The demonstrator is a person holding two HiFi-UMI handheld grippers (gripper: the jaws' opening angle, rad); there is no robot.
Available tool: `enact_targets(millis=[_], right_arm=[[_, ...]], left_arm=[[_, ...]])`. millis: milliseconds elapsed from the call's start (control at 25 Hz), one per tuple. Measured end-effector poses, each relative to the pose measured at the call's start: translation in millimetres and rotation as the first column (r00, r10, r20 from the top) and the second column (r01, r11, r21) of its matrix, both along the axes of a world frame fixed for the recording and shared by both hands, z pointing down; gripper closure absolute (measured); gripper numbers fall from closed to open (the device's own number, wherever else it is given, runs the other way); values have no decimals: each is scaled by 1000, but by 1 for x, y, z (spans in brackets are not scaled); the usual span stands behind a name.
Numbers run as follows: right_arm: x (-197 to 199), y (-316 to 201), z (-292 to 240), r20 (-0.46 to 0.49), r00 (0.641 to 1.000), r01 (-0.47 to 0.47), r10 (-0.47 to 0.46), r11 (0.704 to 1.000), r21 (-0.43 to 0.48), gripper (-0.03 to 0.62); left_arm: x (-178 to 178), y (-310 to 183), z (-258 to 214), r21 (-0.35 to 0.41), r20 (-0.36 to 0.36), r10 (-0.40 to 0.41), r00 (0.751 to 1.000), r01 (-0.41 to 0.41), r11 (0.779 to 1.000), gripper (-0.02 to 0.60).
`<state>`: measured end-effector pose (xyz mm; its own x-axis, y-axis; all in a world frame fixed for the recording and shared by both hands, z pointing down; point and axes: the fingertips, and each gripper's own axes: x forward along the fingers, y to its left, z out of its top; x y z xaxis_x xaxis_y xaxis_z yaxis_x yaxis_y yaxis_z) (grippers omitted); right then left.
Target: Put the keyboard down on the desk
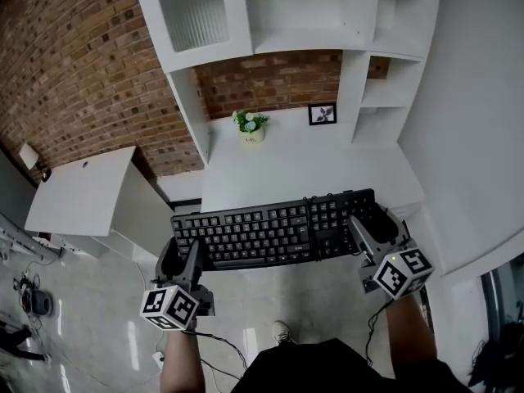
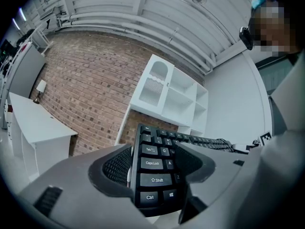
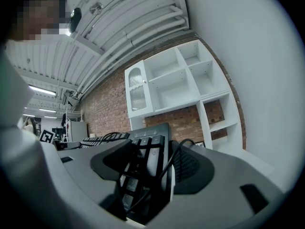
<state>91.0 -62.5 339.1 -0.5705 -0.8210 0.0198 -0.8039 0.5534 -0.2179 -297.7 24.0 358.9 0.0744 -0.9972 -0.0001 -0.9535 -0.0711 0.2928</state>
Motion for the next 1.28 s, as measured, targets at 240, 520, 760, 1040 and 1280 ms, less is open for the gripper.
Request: enact_targets(millis=[240, 520, 760, 1040, 1280], right_arm=[[-17, -14, -2, 12, 1000, -8, 8, 1000, 25, 315], [-28, -28, -7, 17, 1000, -17, 16, 999, 38, 315], [-28, -56, -3, 10, 1000, -27, 27, 999, 27, 315], [-35, -146, 16, 3, 1000, -3, 3, 1000, -4, 315], [-34, -164, 28, -7, 1000, -9, 8, 1000, -21, 315]], left_arm=[[-18, -17, -4, 23, 7, 6, 1000, -6, 1000, 281], [-30, -35, -10, 38, 6, 15, 1000, -16, 999, 282], [-31, -65, -3, 22, -3, 26, 1000, -26, 999, 284], [-35, -146, 15, -12, -12, 3, 1000, -3, 1000, 285], [-36, -165, 29, -30, -21, 5, 1000, -6, 1000, 285]])
